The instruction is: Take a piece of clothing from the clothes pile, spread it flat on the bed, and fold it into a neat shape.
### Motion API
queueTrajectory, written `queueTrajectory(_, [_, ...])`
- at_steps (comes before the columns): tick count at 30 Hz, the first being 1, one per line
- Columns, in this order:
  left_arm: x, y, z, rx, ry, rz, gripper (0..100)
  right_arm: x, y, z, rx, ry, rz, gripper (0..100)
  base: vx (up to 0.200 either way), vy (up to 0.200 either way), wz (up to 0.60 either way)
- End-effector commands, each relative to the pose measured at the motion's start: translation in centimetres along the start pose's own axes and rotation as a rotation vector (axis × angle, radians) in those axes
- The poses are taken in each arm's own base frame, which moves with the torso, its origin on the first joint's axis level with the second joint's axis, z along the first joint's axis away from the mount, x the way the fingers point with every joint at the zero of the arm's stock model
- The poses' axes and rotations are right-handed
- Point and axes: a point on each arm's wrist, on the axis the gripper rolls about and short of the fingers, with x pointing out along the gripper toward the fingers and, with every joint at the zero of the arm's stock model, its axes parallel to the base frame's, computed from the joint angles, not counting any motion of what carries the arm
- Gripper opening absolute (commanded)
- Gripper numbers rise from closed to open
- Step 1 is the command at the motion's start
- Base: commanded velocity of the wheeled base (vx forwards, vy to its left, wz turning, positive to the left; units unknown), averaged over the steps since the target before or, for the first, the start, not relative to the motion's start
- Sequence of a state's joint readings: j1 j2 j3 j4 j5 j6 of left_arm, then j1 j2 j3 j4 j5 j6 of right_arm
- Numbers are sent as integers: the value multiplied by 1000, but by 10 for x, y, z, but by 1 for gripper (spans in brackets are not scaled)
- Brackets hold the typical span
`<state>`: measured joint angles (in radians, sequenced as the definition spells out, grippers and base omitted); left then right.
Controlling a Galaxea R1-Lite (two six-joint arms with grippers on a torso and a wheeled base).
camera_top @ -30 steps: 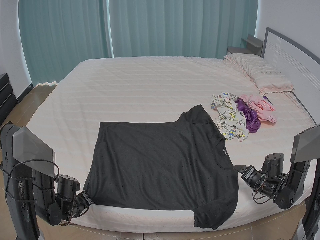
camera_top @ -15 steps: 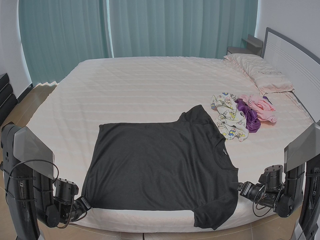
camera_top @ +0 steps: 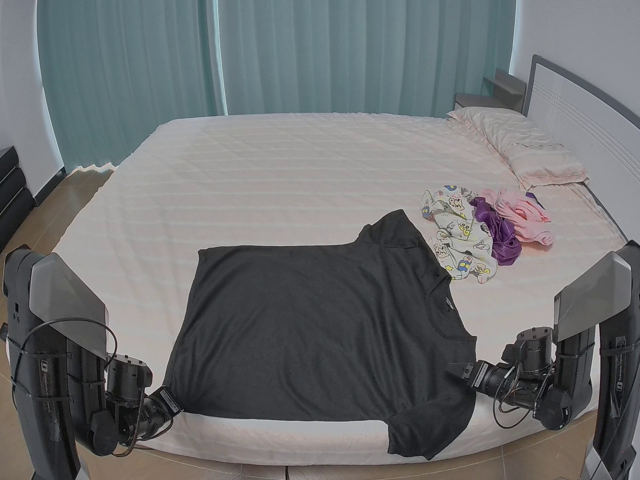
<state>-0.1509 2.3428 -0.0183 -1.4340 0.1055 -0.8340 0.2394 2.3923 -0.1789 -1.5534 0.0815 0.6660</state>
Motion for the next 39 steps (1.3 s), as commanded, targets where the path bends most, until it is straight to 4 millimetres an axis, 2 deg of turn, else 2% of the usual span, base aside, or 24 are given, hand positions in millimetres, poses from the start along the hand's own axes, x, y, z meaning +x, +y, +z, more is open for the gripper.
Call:
queueTrajectory(1, [-1, 3, -3, 1, 13, 16, 0, 14, -4, -2, -18, 3, 0, 0, 0, 0, 0])
queueTrajectory(7, [-1, 3, -3, 2, 13, 18, 0, 32, -5, 21, -18, -102, 30, 0, 0, 0, 0])
queueTrajectory(12, [-1, 3, -3, 3, 14, 19, 0, 39, 8, 47, -29, -210, 98, 0, 0, 0, 0])
queueTrajectory(22, [0, 3, -4, 4, 14, 23, 0, 67, 14, 63, -74, -195, 144, 0, 0, 0, 0])
queueTrajectory(23, [0, 3, -4, 4, 14, 23, 0, 69, 13, 61, -76, -182, 144, 100, 0, 0, 0])
queueTrajectory(29, [0, 3, -4, 4, 14, 23, 0, 70, 9, 67, -72, -189, 133, 100, 0, 0, 0])
queueTrajectory(36, [0, 3, -4, 4, 15, 22, 0, 50, -13, 78, -22, -215, 71, 100, 0, 0, 0])
queueTrajectory(39, [0, 3, -3, 3, 14, 21, 0, 33, -24, 80, 33, -222, 42, 100, 0, 0, 0])
